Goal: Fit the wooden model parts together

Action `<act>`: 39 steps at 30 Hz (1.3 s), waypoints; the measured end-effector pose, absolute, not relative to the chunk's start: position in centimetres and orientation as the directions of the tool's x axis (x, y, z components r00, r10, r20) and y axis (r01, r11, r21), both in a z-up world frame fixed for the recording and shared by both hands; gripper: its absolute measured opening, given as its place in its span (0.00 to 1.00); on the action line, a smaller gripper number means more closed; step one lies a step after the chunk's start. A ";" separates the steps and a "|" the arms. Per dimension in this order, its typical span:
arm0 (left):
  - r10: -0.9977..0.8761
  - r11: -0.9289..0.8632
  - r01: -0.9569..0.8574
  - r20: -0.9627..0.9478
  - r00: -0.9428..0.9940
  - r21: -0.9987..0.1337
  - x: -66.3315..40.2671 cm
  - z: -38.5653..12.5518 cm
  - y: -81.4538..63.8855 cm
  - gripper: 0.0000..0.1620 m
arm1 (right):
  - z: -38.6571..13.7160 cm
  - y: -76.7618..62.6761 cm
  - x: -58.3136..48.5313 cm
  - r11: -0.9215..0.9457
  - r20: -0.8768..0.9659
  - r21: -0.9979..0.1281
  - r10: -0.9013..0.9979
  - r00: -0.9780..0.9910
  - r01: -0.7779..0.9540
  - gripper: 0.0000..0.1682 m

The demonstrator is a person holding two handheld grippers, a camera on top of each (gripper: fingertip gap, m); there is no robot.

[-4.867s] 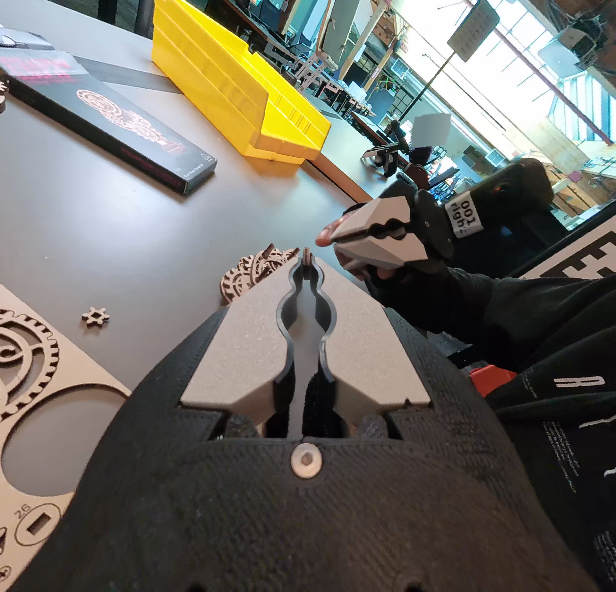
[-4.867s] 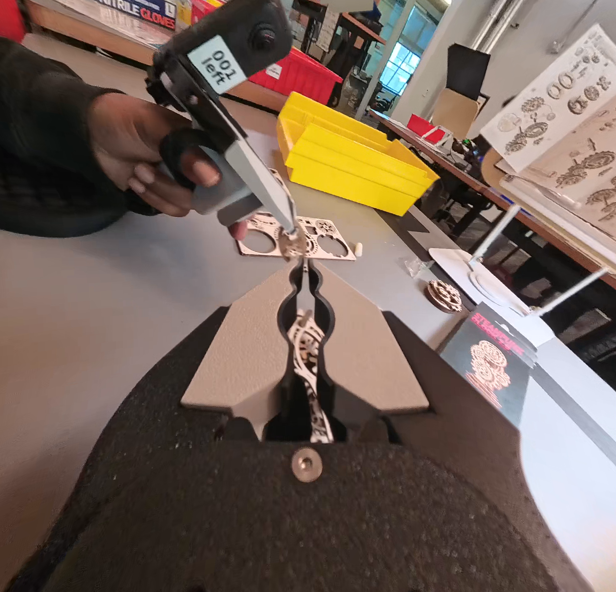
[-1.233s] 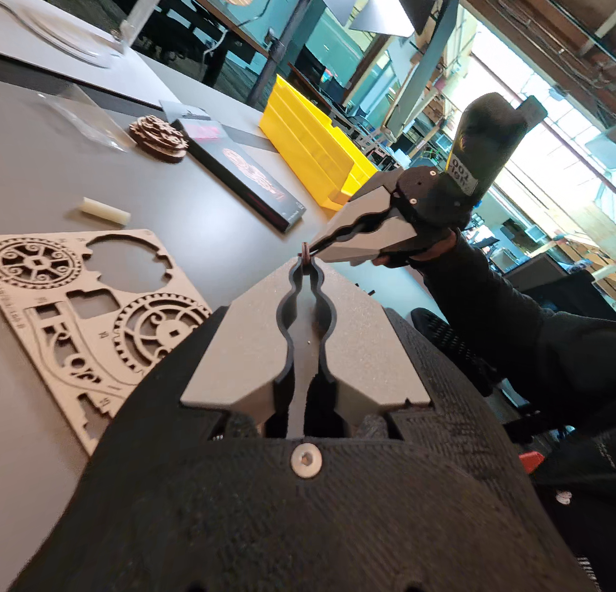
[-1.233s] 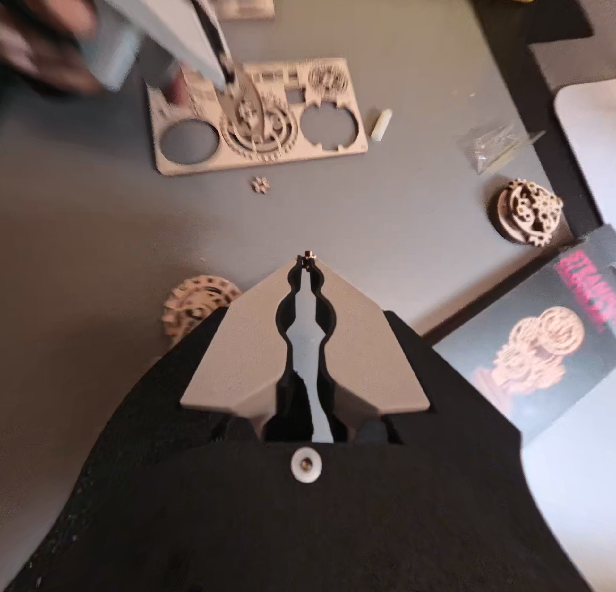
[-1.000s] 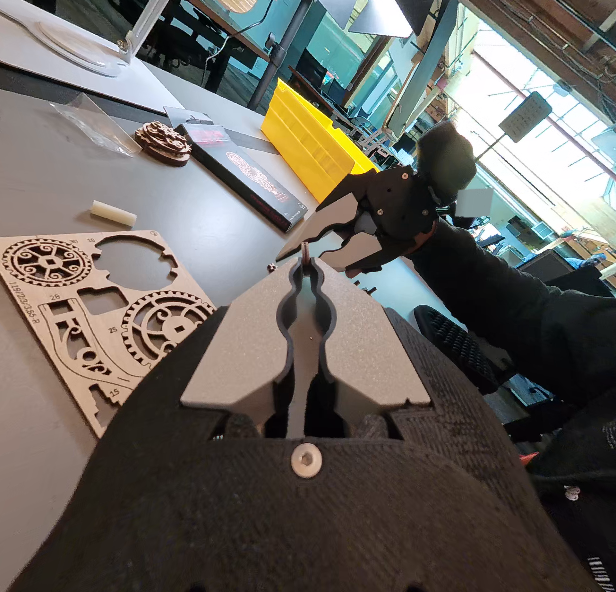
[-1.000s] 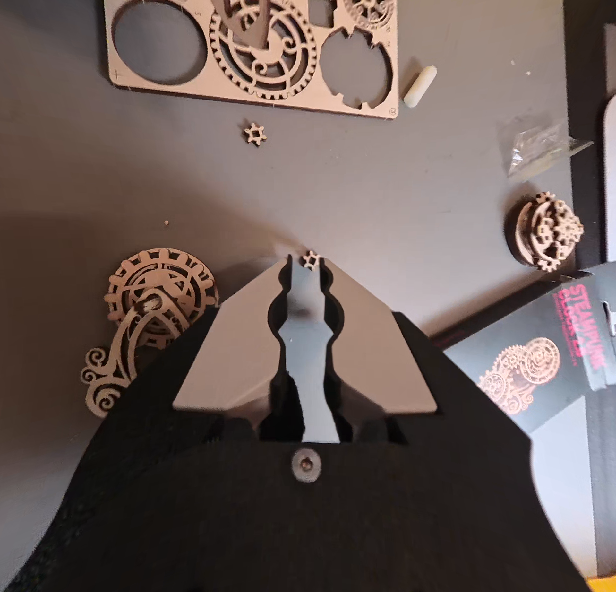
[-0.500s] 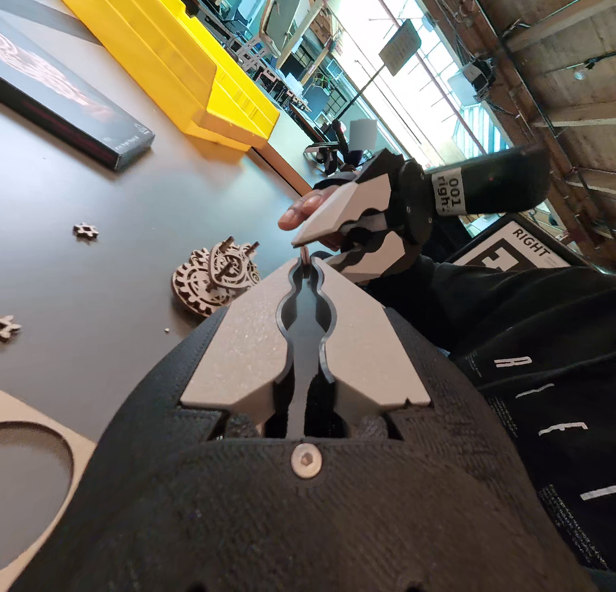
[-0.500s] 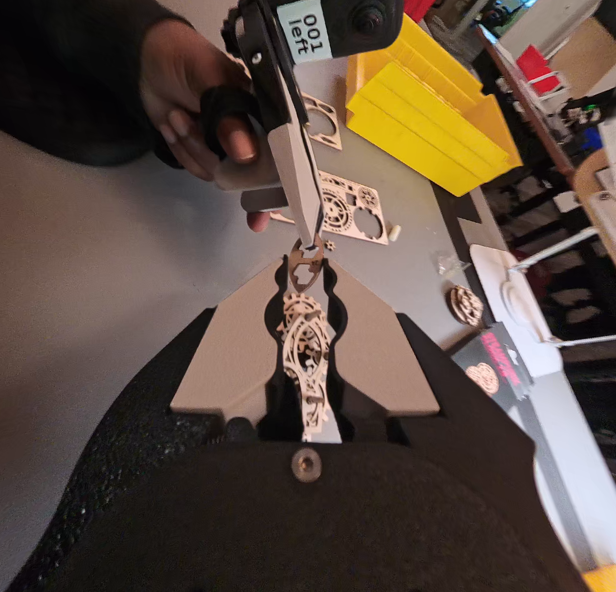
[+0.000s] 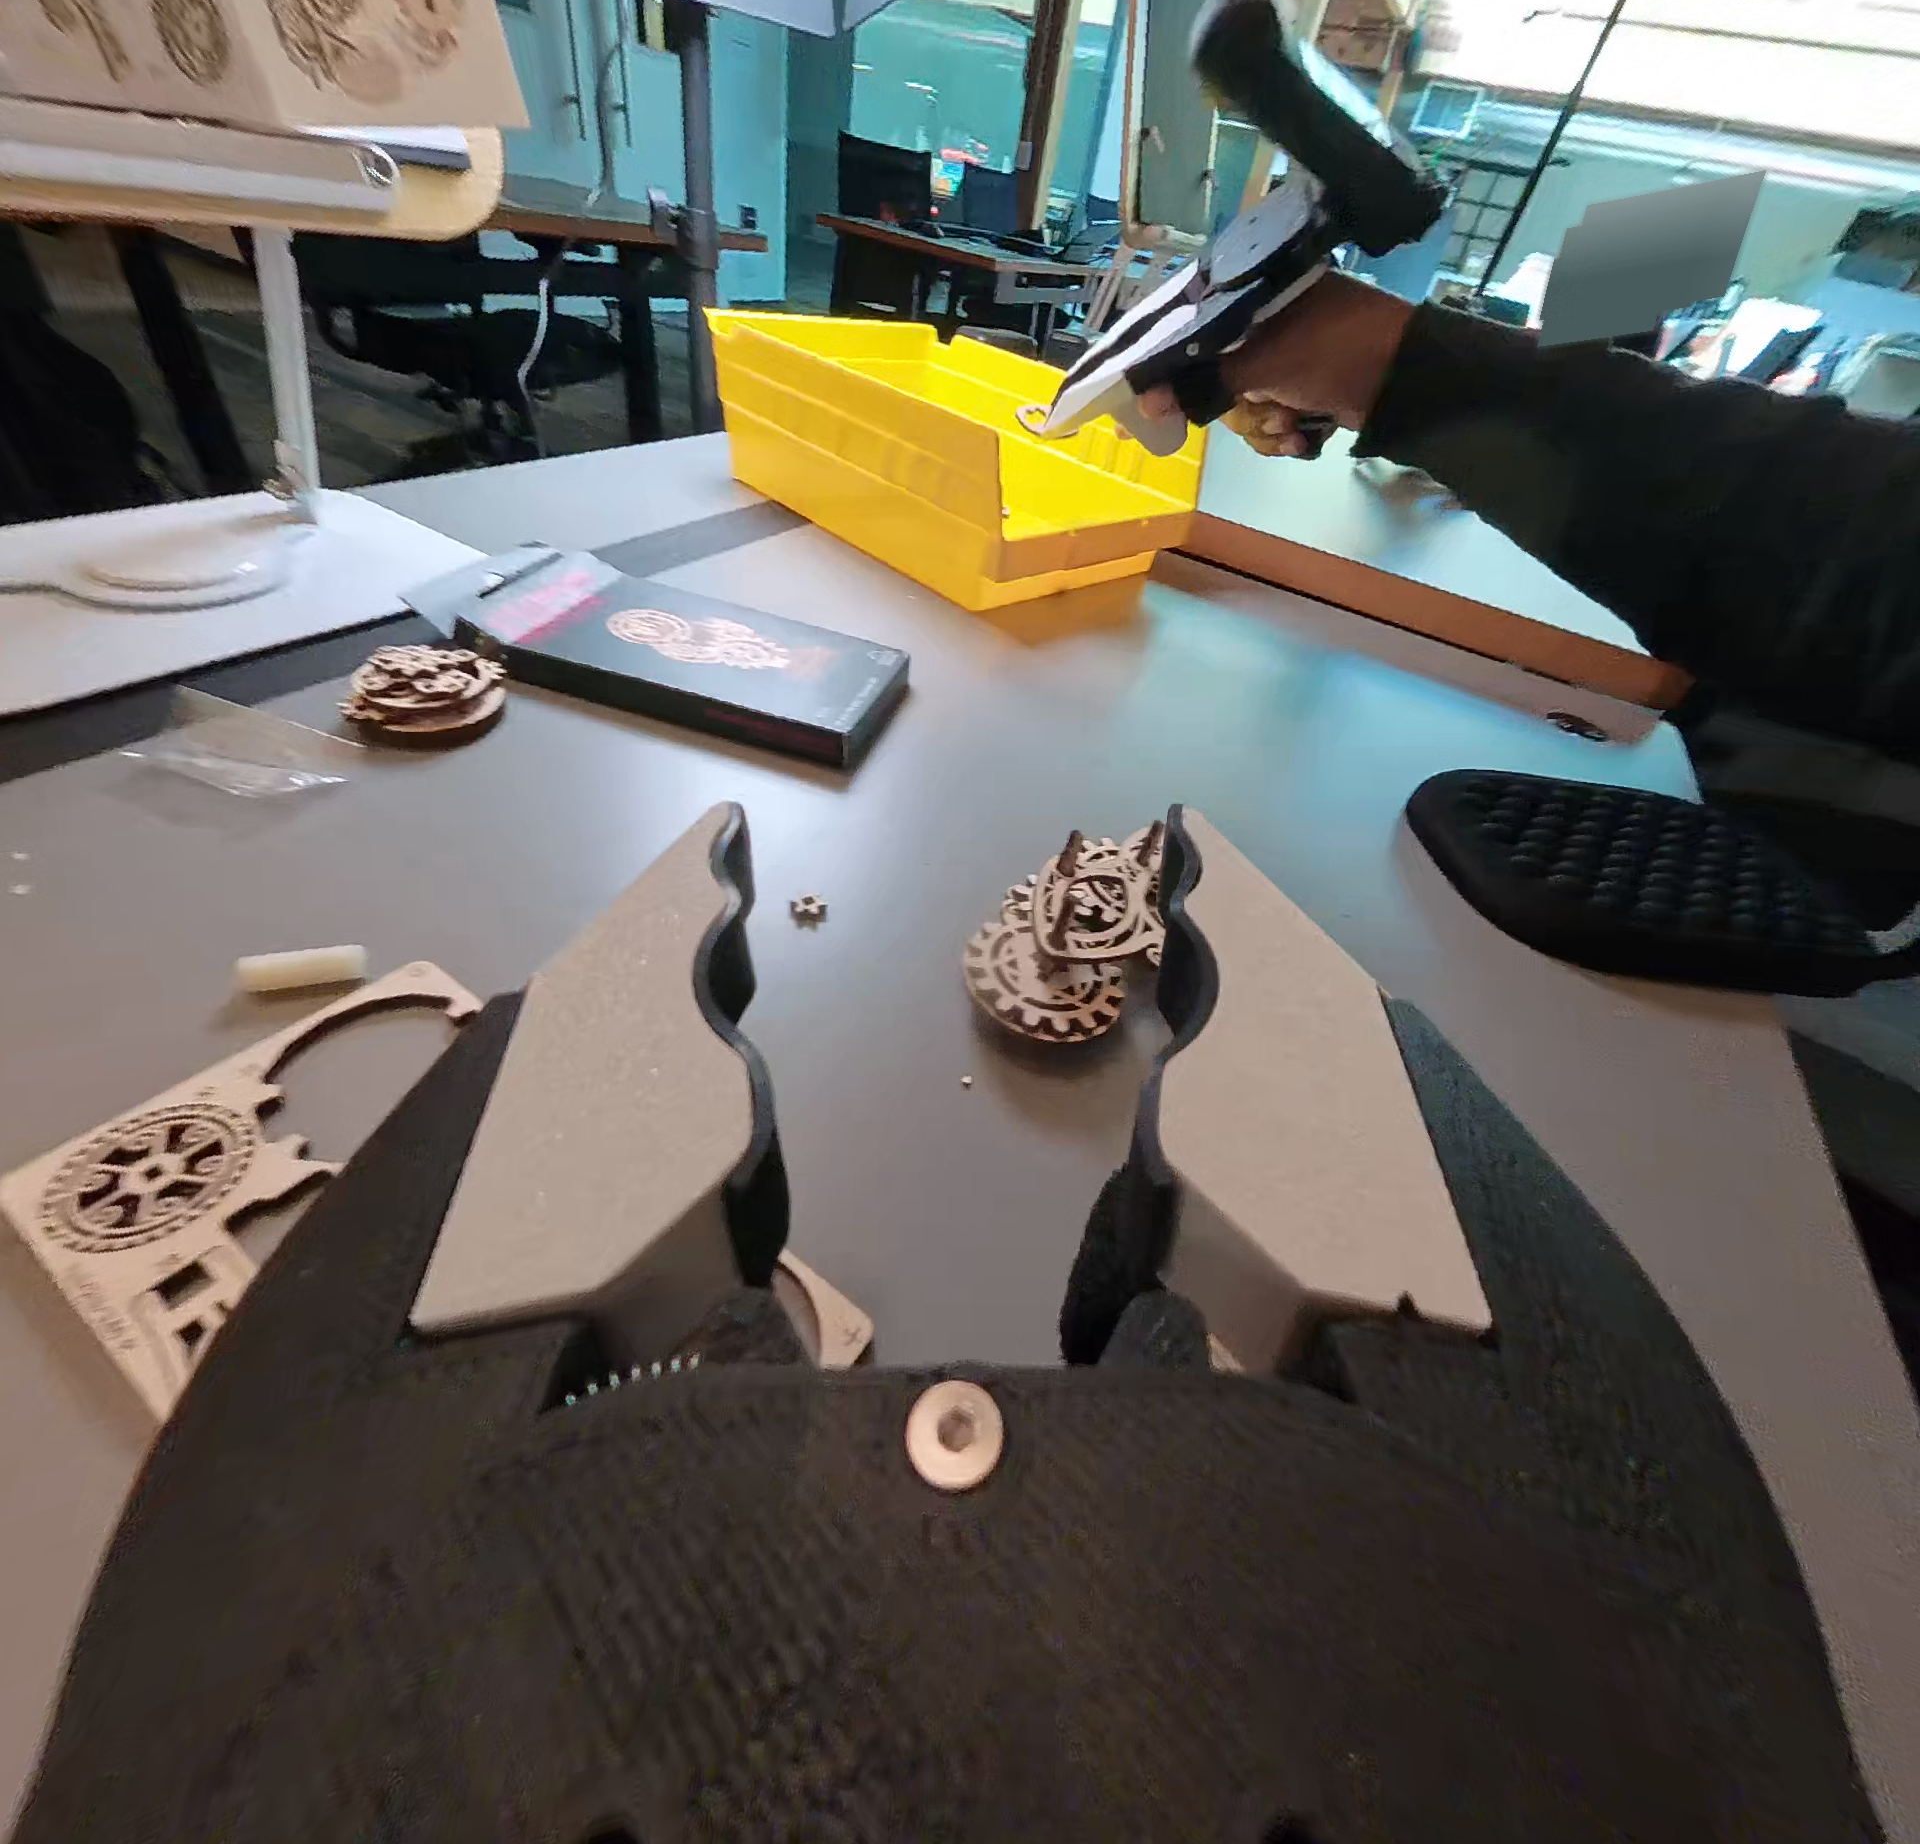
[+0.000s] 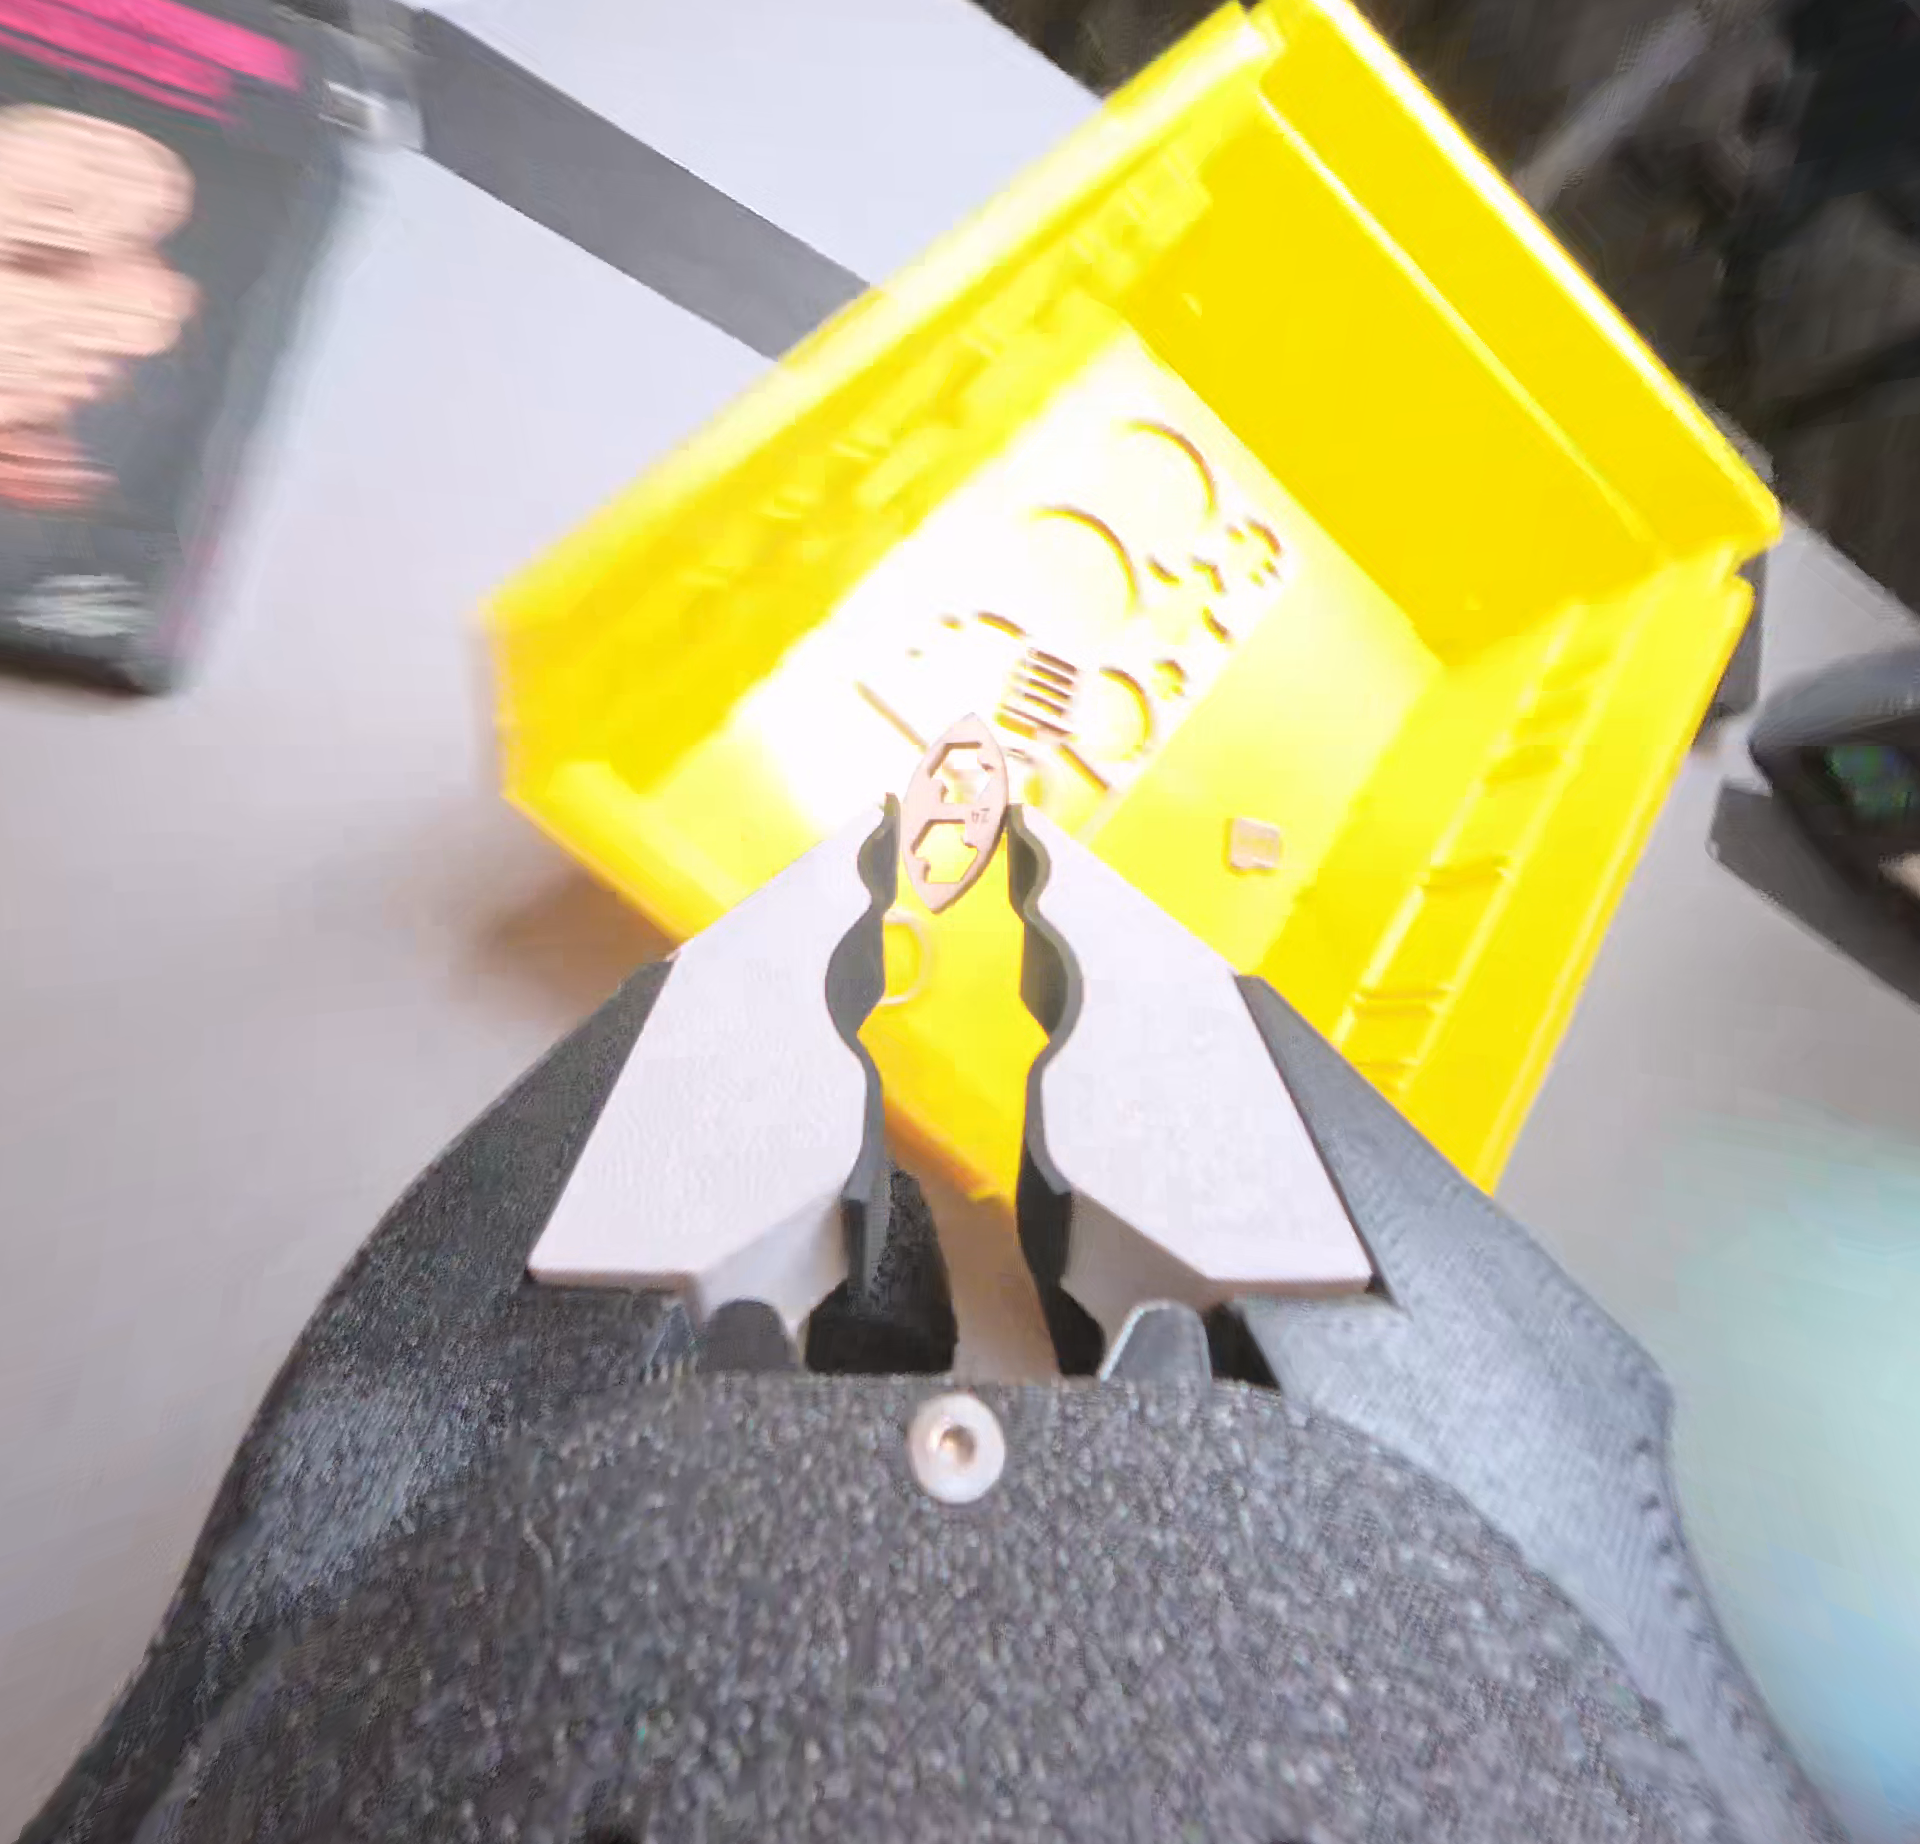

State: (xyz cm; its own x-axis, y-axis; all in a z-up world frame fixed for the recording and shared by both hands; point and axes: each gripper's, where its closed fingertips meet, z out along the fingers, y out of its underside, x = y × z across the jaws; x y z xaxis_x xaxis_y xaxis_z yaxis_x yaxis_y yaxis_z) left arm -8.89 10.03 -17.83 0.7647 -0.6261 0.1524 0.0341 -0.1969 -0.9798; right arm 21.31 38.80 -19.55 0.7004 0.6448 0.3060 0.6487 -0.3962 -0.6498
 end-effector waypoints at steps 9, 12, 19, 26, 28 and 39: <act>-0.442 -0.173 0.005 0.082 0.893 -0.985 -15.8 -17.6 10.8 0.42 | -14.1 40.9 22.2 -0.124 0.431 -0.850 0.397 0.811 0.512 0.27; -0.388 -0.196 0.043 0.118 0.914 -0.980 -17.8 -17.7 11.3 0.38 | -12.3 35.3 18.7 -0.031 0.336 -0.912 0.517 0.787 0.410 0.25; -0.287 -0.187 0.074 0.127 0.950 -0.980 -22.0 -16.7 11.1 0.14 | -14.5 20.0 9.1 -0.072 0.042 -0.981 0.826 0.563 0.179 0.00; -0.089 -0.015 0.031 0.032 0.996 -0.999 -29.6 -13.0 8.5 0.00 | -16.6 18.1 6.9 0.069 0.075 -0.997 0.842 0.534 0.032 0.00; -0.033 0.007 0.025 0.025 0.999 -1.000 -32.0 -12.3 7.1 0.00 | -16.5 18.4 7.2 0.107 0.103 -0.994 0.828 0.551 0.024 0.05; 0.002 -0.270 0.141 0.146 0.989 -0.952 -35.5 -17.7 3.2 0.43 | -16.1 19.1 7.6 0.089 0.068 -0.996 0.821 0.567 -0.010 0.16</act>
